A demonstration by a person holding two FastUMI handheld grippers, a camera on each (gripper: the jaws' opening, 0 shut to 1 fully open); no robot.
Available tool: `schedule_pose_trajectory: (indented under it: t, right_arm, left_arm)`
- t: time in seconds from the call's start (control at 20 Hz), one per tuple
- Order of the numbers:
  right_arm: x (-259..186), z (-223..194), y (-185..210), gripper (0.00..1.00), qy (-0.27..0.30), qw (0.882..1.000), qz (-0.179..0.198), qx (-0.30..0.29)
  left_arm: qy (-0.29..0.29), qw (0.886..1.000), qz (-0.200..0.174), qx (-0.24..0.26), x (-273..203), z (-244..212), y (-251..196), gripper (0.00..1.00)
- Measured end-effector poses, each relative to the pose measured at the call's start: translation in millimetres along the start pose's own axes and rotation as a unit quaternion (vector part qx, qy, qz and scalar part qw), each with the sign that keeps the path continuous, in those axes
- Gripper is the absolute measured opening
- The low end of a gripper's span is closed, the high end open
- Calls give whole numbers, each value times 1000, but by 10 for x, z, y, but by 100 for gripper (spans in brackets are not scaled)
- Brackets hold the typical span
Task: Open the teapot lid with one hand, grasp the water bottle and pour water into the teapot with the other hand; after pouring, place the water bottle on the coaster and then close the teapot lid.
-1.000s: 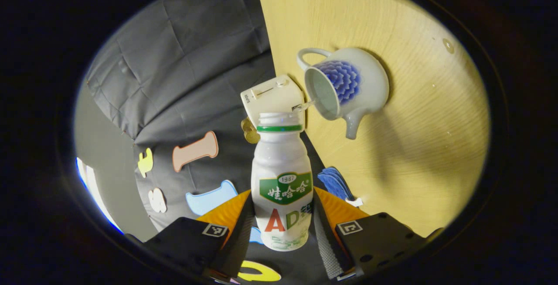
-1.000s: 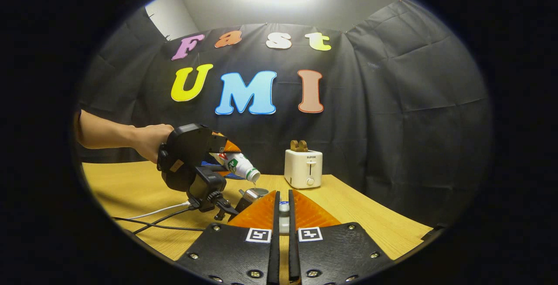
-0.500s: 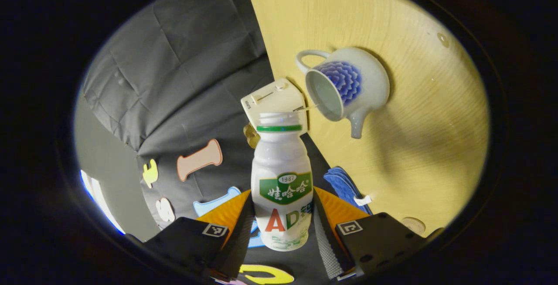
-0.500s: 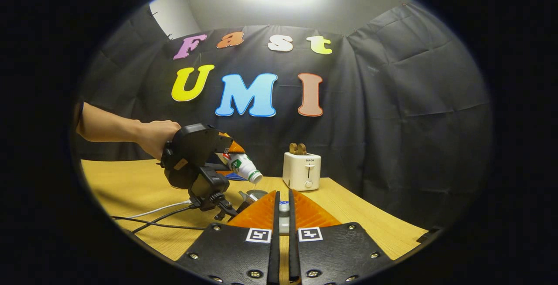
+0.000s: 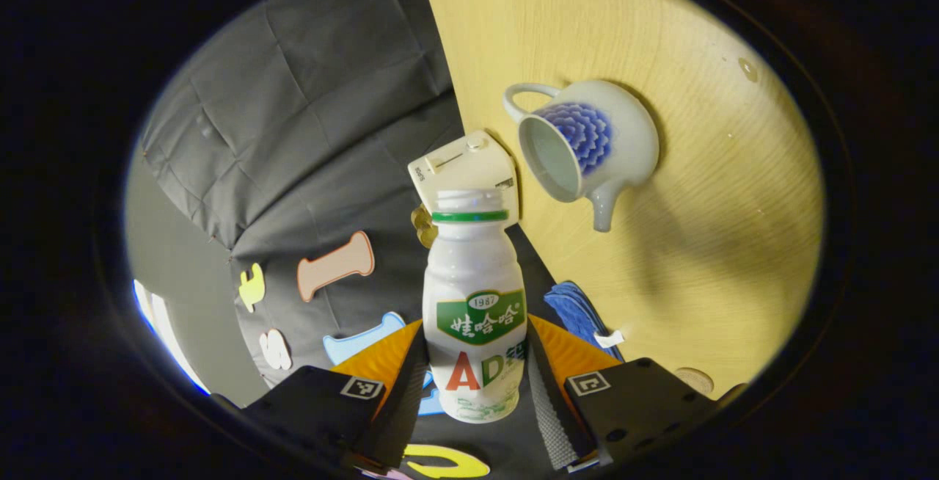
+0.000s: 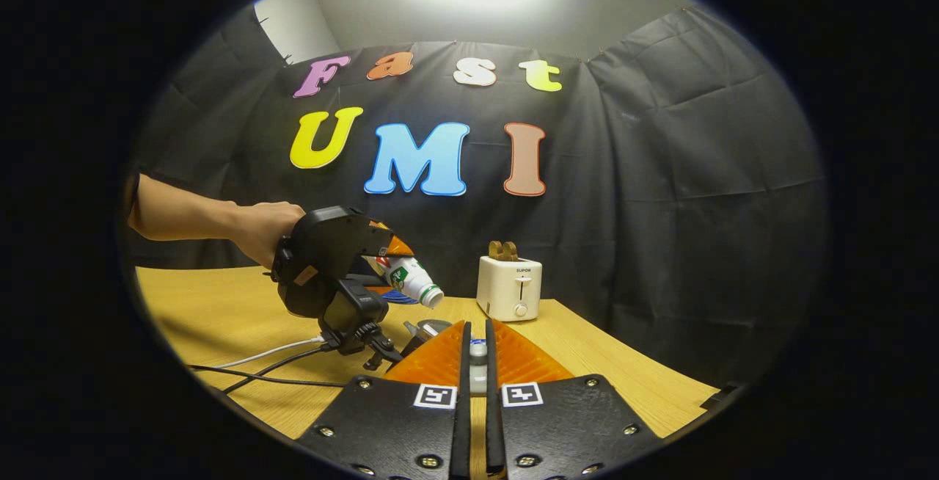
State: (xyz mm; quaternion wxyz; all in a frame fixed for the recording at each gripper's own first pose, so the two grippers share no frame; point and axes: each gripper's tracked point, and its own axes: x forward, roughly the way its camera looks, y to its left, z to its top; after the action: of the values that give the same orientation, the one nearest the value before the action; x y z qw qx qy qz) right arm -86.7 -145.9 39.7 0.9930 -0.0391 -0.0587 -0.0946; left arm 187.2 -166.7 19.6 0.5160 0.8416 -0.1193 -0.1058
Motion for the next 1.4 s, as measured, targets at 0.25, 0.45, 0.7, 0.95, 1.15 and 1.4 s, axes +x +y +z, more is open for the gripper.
schedule_pose_trajectory:
  t: [0.25,0.45,0.7,0.95,1.15,1.4]
  right_arm:
    - [11,41,15,8,-2,1000,-1,0]
    - [22,89,36,8,-3,1000,1,-1]
    - [23,164,-6,8,-7,1000,-6,-9]
    - [270,19,72,8,36,999,20,10]
    - [584,1,226,8,43,998,45,25]
    - [1449,54,511,8,47,996,75,30]
  left_arm:
    - [-17,996,-34,-77,18,25,-118,76]
    - [-33,987,-60,-146,22,125,-231,82]
    - [-56,960,-66,-267,23,197,-313,82]
    - [-72,853,0,-516,-28,98,-122,82]
    - [-81,763,23,-641,-41,-69,-154,75]
    - [-59,591,36,-804,-197,-588,-337,76]
